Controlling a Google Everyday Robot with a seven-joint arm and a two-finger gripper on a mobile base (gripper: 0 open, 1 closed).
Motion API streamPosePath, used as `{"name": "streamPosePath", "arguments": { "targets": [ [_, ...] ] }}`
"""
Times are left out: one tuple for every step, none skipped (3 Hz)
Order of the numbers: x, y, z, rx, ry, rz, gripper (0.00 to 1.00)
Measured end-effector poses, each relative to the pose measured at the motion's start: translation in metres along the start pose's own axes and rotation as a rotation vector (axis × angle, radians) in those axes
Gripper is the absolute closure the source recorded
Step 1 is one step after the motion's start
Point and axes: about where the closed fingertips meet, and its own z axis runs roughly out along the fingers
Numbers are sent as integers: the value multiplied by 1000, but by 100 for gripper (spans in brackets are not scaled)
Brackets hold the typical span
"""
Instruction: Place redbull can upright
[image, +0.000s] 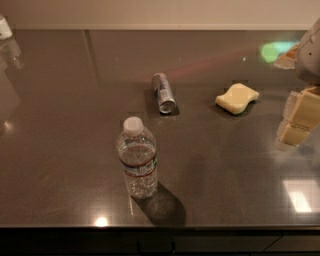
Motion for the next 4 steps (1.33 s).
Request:
{"name": "streamPosePath", "arguments": {
  "targets": [
    [0, 0, 0, 0, 0, 0, 0],
    [-12, -6, 5, -23, 0, -14, 0],
    [-35, -25, 22, -57, 0, 3, 0],
    [-62, -47, 41, -92, 15, 45, 0]
  ]
}}
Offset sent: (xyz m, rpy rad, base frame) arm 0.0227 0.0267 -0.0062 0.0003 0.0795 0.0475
